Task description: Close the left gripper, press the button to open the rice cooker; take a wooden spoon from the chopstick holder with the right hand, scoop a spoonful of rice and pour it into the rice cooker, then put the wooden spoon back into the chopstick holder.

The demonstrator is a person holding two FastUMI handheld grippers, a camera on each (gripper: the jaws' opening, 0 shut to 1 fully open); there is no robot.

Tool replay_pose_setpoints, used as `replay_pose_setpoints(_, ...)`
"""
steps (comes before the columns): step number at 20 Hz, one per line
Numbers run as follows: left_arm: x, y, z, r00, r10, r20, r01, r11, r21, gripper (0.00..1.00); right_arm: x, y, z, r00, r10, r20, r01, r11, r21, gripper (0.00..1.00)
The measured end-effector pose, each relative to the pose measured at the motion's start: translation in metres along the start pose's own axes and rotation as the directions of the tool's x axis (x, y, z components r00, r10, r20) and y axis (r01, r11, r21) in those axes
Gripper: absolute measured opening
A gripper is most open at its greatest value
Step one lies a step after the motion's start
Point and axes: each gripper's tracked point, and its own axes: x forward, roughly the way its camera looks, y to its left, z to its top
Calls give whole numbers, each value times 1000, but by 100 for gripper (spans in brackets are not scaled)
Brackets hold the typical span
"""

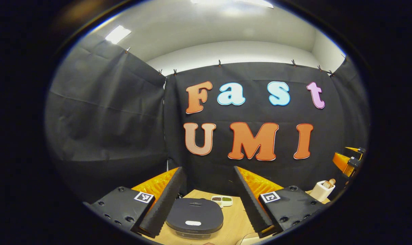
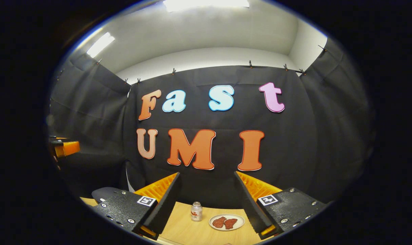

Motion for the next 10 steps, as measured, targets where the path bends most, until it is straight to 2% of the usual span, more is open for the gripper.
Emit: replay_pose_setpoints(10,21,3,-17,996,-8,-88,6,1000,-19,96,-18,-40,-21,993,-104,-52,104,994,-18,94)
